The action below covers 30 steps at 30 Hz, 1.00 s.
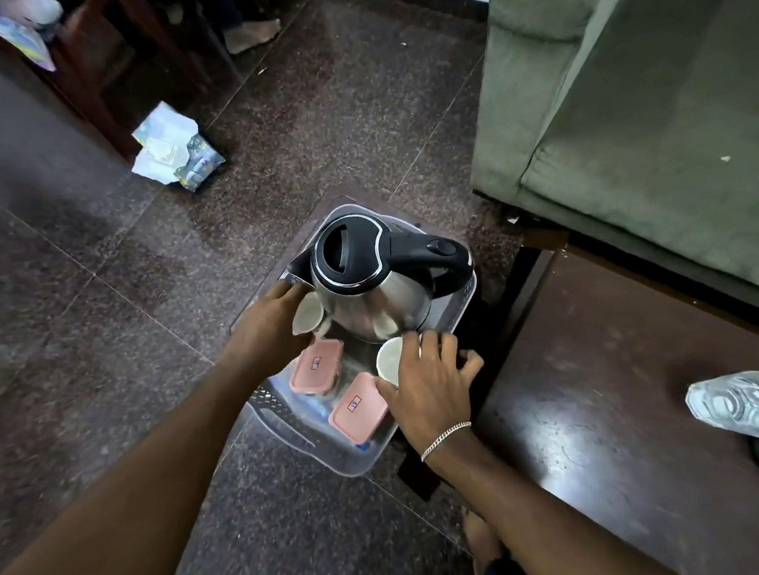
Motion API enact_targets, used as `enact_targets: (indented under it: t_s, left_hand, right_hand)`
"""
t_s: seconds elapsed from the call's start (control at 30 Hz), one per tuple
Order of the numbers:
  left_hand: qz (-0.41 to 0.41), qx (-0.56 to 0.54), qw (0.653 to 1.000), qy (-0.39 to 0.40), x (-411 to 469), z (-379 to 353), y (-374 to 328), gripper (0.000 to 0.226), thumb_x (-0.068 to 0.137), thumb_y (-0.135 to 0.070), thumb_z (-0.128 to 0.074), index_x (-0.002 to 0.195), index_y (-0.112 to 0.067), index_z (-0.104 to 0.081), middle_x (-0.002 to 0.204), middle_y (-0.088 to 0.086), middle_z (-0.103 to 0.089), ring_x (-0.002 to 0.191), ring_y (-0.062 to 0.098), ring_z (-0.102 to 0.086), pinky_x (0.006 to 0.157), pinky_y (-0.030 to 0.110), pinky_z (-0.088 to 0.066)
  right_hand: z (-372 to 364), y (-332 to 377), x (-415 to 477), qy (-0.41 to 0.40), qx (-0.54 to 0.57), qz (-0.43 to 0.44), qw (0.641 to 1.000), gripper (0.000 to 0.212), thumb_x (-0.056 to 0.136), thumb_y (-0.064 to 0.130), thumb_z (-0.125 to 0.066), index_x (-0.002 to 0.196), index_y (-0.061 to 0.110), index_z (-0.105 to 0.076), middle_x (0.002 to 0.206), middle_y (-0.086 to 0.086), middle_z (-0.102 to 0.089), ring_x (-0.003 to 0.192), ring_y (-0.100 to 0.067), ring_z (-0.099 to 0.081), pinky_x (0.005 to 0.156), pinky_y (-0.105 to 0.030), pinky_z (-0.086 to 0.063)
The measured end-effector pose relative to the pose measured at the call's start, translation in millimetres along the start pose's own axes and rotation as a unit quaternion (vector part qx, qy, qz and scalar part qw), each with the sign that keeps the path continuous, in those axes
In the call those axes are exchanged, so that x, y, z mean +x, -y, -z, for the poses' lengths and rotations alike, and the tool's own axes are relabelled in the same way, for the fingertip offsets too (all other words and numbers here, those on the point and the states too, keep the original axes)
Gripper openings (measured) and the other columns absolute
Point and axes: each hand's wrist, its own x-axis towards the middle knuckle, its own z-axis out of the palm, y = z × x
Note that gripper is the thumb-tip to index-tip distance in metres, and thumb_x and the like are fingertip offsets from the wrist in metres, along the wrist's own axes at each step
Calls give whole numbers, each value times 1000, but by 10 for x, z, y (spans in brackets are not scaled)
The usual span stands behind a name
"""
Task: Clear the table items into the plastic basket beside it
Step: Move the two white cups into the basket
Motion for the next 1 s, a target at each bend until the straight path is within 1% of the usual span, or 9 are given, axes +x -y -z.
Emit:
enact_targets:
  t_s: [0.2,0.3,0.47,0.6,0.7,0.77,0.87,0.93,1.0]
  left_hand:
    - [-20,19,999,24,23,-89,43,83,74,-29,-87,147,-21,-50,146,3,-53,121,35,-62,90,49,-56]
    - [-22,9,1000,3,17,-150,69,82,73,-23,-87,147,-19,-51,143,5,-55,116,36,-64,90,45,-55]
    - [-7,-32,999,6,74,-195,106,81,69,-15,-92,141,-13,-56,140,9,-56,119,36,-62,93,47,-53]
    - [-7,-61,998,-2,89,-255,159,86,61,-10,-96,138,-10,-59,135,14,-58,117,39,-62,93,46,-53]
    - [-3,-78,997,-15,64,-322,187,91,60,-11,-97,141,-9,-57,134,18,-57,117,40,-61,96,45,-52]
    - [2,-89,996,-20,30,-358,188,95,61,-15,-98,145,-13,-52,135,17,-53,117,40,-60,97,44,-52]
    - [27,-107,993,-52,-60,-404,160,102,58,-28,-100,144,-16,-45,133,16,-49,115,40,-57,97,50,-52]
    - [52,-98,989,-100,-175,-427,135,105,55,-43,-99,138,-17,-42,128,11,-47,114,36,-54,94,50,-50]
    - [58,-92,987,-117,-313,-458,121,98,55,-56,-95,127,-18,-42,122,6,-47,108,29,-55,85,43,-50]
  right_hand:
    - [-18,26,-7,4,4,-7,1000,69,59,68,-81,104,20,-60,105,-2,-61,103,-27,-52,88,-53,-38]
    - [-12,32,-8,10,7,-9,1000,70,59,67,-82,106,20,-60,108,-1,-62,104,-26,-53,89,-53,-40]
    - [-19,45,-22,21,13,-11,1000,75,56,68,-83,109,21,-60,109,1,-62,104,-25,-54,89,-52,-41]
    - [-39,62,-28,28,17,-12,999,79,56,70,-82,114,20,-59,114,1,-63,107,-24,-55,91,-51,-39]
    - [-36,54,-28,33,23,-12,999,81,57,72,-79,116,21,-58,116,2,-62,109,-24,-54,93,-51,-39]
    - [-27,44,-23,38,26,-12,999,82,57,73,-77,118,21,-58,117,2,-63,110,-24,-54,94,-51,-38]
    - [-6,29,-13,50,29,-11,998,83,59,76,-74,120,22,-55,117,2,-63,113,-23,-53,96,-50,-36]
    - [3,23,-15,59,33,-11,998,84,62,77,-71,123,23,-53,120,2,-61,115,-23,-52,97,-50,-36]
    - [13,23,-21,65,38,-13,997,85,64,77,-70,127,23,-51,123,1,-60,118,-23,-50,98,-50,-35]
